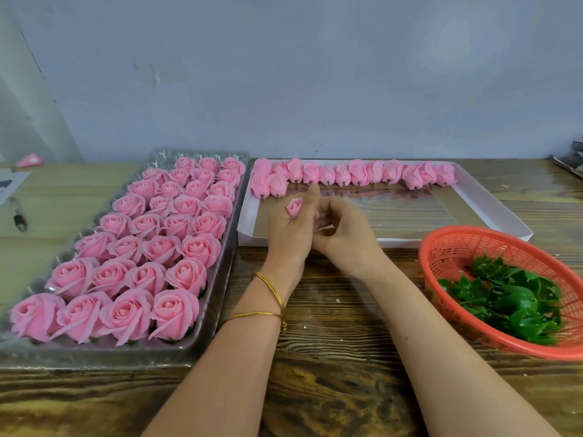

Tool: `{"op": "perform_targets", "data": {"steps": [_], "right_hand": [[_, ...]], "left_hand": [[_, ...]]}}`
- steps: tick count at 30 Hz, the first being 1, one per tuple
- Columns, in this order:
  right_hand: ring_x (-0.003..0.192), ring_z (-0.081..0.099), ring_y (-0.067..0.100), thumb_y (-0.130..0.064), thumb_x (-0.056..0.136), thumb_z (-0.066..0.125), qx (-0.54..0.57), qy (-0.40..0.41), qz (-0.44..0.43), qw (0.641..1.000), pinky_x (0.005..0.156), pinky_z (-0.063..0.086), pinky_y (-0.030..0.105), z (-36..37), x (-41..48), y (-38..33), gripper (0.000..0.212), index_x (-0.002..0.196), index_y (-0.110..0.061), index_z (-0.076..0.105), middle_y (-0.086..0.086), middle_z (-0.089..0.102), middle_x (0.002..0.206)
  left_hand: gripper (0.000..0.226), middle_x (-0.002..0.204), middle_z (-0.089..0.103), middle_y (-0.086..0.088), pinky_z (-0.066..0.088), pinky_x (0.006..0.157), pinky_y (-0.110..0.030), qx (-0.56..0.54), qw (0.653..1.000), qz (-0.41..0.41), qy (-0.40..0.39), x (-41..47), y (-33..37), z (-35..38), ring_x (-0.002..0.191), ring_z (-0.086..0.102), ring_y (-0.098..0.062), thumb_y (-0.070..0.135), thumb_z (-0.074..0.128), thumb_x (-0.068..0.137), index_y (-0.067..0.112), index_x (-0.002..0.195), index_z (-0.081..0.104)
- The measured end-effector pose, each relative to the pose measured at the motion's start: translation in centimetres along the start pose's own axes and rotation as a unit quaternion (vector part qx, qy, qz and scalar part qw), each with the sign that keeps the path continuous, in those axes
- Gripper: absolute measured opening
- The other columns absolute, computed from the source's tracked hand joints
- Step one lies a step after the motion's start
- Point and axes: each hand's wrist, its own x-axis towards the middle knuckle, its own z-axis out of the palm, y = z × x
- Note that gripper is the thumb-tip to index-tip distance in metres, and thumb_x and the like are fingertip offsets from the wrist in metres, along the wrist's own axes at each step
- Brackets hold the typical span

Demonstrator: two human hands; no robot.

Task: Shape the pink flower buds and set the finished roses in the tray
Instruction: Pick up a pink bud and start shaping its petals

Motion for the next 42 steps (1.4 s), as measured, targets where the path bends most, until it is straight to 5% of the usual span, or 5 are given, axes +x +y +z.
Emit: {"op": "perform_targets", "data": {"steps": [16, 21, 25, 31, 42], "right_hand": [[0.085, 0.060, 0.011, 0.014, 0.082, 0.062, 0.022, -0.078, -0.006, 0.997, 0.084, 0.050, 0.026, -0.7, -0.2, -0.9, 0.032, 0.096, -0.014, 0.065, 0.002, 0.066, 0.091], [0.080, 0.058, 0.018, 0.012, 0.076, 0.070, 0.036, -0.031, 0.014, 0.999, 0.075, 0.051, 0.030, -0.4, 0.1, -0.1, 0.030, 0.100, -0.003, 0.063, 0.013, 0.065, 0.091], [0.071, 0.057, 0.009, 0.011, 0.077, 0.069, 0.021, -0.020, 0.009, 1.000, 0.071, 0.049, 0.026, -0.2, 0.2, 0.1, 0.038, 0.088, -0.024, 0.060, -0.001, 0.062, 0.084], [0.089, 0.062, 0.023, 0.013, 0.082, 0.063, -0.008, -0.025, 0.000, 1.000, 0.083, 0.054, 0.038, -0.3, 0.2, -0.1, 0.024, 0.105, 0.005, 0.065, 0.025, 0.062, 0.108], [0.087, 0.065, 0.031, 0.014, 0.082, 0.056, -0.022, -0.034, 0.014, 0.999, 0.089, 0.050, 0.051, -0.6, 0.1, -0.9, 0.021, 0.096, 0.004, 0.068, 0.025, 0.068, 0.094]], "left_hand": [[0.044, 0.055, 0.052, 0.005, 0.055, 0.082, -0.047, 0.023, 0.999, -0.039, -0.011, 0.1, 0.2, -0.3, 0.071, 0.057, -0.019, 0.030, 0.063, 0.092, 0.027, 0.049, 0.058], [0.045, 0.080, 0.056, -0.018, 0.053, 0.081, -0.053, -0.016, 0.999, -0.043, -0.004, 0.1, 0.1, -0.2, 0.078, 0.056, -0.030, 0.038, 0.060, 0.092, -0.004, 0.079, 0.061], [0.037, 0.075, 0.053, -0.017, 0.052, 0.076, -0.043, -0.012, 0.999, -0.038, -0.009, 0.0, 0.2, -0.2, 0.075, 0.055, -0.029, 0.038, 0.060, 0.093, 0.006, 0.076, 0.064], [0.015, 0.083, 0.074, 0.000, 0.055, 0.067, -0.022, -0.006, 0.999, -0.018, -0.032, 0.0, 0.2, -0.5, 0.082, 0.071, -0.012, 0.032, 0.067, 0.087, 0.022, 0.079, 0.075], [0.018, 0.080, 0.073, 0.002, 0.057, 0.077, -0.033, 0.050, 0.999, -0.014, -0.015, -0.1, 0.3, -0.3, 0.081, 0.069, -0.013, 0.032, 0.063, 0.092, 0.025, 0.077, 0.073]]}}
